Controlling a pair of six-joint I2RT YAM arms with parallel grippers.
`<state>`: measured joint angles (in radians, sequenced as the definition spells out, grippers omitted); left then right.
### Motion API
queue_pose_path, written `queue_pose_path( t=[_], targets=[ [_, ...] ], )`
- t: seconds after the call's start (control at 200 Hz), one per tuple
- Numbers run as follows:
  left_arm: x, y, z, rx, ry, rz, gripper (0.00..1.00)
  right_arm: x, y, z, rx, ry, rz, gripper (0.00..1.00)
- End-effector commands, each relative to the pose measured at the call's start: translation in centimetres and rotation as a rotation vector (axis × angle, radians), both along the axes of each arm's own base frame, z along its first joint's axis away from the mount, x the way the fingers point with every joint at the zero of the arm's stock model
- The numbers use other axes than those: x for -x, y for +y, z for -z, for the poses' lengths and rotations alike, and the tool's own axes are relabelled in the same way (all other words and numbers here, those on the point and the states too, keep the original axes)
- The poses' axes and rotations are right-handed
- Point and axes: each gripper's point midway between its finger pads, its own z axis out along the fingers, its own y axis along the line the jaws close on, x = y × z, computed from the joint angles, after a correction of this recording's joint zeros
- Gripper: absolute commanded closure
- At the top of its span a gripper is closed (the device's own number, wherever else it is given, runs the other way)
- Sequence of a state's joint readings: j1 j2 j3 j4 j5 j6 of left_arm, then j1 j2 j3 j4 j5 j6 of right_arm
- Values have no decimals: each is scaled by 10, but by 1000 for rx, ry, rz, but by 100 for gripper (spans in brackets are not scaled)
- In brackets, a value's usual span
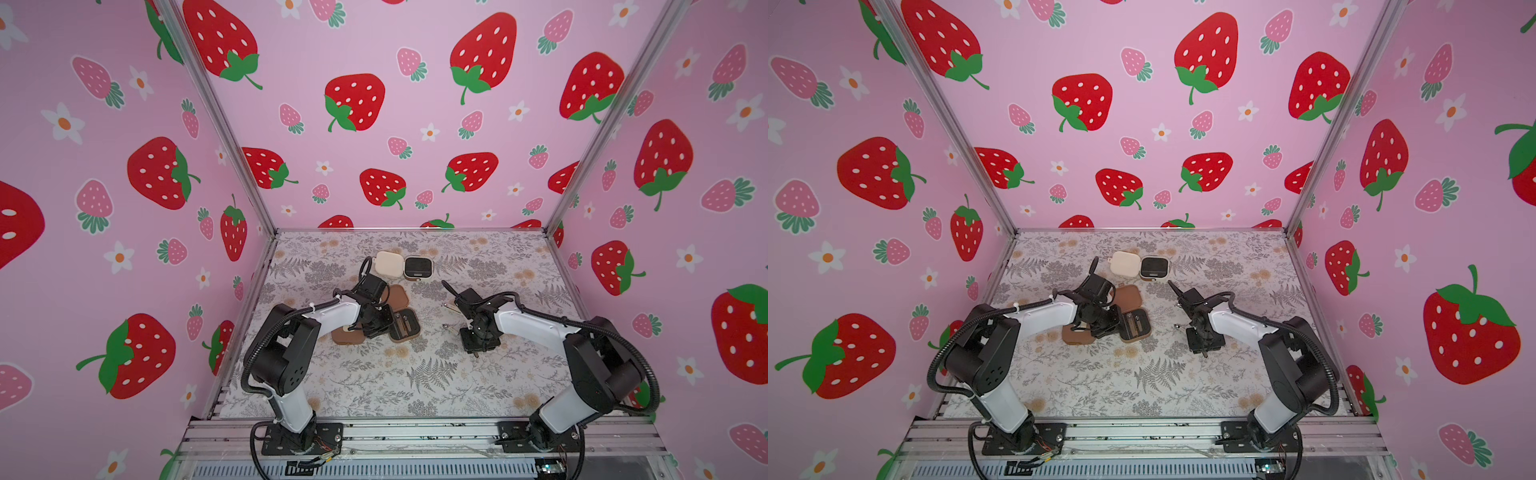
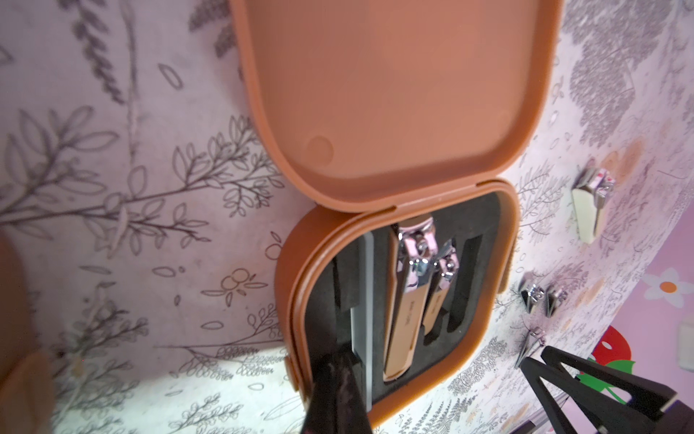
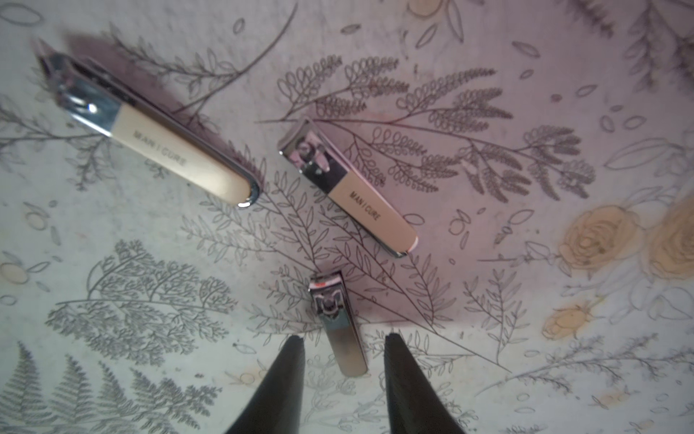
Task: Organize nail clipper sets
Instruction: Pick up the nail clipper from the center of the board.
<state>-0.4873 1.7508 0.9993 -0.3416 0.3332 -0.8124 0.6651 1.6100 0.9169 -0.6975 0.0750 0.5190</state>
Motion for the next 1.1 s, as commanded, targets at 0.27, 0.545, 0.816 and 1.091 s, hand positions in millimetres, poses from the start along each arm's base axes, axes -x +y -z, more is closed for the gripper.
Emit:
queue_pose_path(
  t=[0.27, 0.545, 0.816, 1.091],
  targets=[
    [8, 6, 3, -33, 38, -4, 100, 8, -9, 21, 13, 42, 17, 76],
    [8, 6, 2, -31, 36, -5, 100, 9, -11, 17, 17, 35, 23, 87],
    [9, 6, 2, -29, 34, -6, 100, -8, 12, -22, -3, -23, -42, 88],
    [10, 6, 2, -28, 32, -7, 100, -33, 81, -56, -114, -58, -171, 88]
  ],
)
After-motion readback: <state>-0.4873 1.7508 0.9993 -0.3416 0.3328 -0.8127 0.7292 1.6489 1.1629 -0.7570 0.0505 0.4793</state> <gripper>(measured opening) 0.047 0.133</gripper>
